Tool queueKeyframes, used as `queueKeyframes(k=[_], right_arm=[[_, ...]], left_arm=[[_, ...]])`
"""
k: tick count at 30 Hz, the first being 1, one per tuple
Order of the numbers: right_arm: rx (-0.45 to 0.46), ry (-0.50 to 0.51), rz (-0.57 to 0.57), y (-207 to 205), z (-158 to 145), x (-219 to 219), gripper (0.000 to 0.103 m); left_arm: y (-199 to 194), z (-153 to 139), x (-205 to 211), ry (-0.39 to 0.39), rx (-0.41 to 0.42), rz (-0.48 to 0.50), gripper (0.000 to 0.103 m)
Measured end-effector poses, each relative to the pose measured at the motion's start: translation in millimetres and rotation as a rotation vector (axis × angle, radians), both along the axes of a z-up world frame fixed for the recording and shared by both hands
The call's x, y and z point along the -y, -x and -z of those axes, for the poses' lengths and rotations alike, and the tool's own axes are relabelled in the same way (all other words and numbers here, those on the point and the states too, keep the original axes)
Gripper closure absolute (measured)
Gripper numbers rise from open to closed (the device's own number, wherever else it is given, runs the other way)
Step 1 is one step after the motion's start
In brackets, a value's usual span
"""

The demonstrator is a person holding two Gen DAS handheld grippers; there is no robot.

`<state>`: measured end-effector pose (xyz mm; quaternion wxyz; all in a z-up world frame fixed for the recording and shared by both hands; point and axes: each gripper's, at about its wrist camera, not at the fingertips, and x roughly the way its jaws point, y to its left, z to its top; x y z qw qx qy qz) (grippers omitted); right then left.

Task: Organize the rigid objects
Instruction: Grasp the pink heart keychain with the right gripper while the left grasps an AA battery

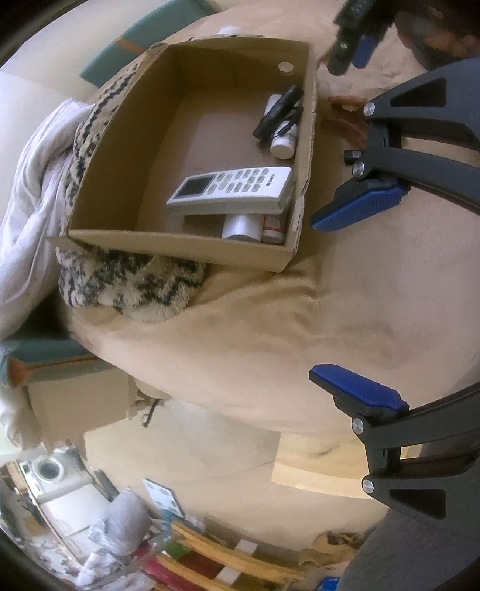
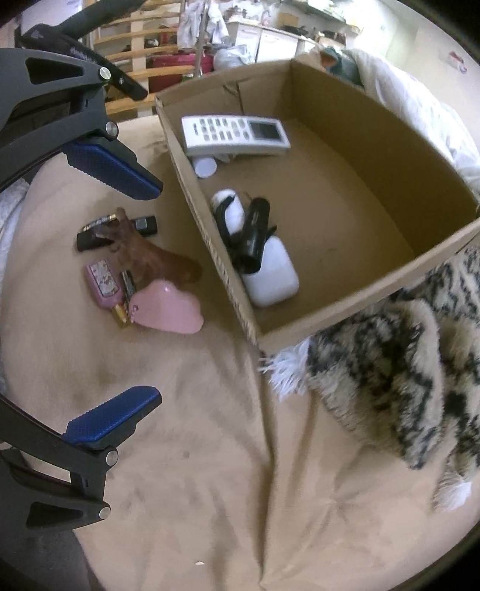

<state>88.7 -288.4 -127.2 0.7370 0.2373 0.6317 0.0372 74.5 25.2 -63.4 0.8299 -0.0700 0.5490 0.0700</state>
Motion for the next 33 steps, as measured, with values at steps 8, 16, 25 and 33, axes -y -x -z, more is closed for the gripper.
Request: queueKeyframes(k=[8, 16, 25, 33], right_arm=[[-0.076, 0.039, -0.067, -12, 26, -20, 0.041], [-0.079, 0.141, -0.024, -6, 32, -11, 0.07], [-0.07, 0.155, -0.066, -8, 27, -22, 0.07], [0.069, 0.038, -0.129, 20, -38, -28, 0.07]], left_arm=[[0, 3, -2, 0.062, -0.025, -0.014, 0.031], [4, -1, -4, 0.077, -0.016, -0.014, 0.031], [3, 3, -1, 0.06, -0.03, -0.006, 0.031], [5, 11, -1, 0.054, -0.056, -0.013, 0.031]])
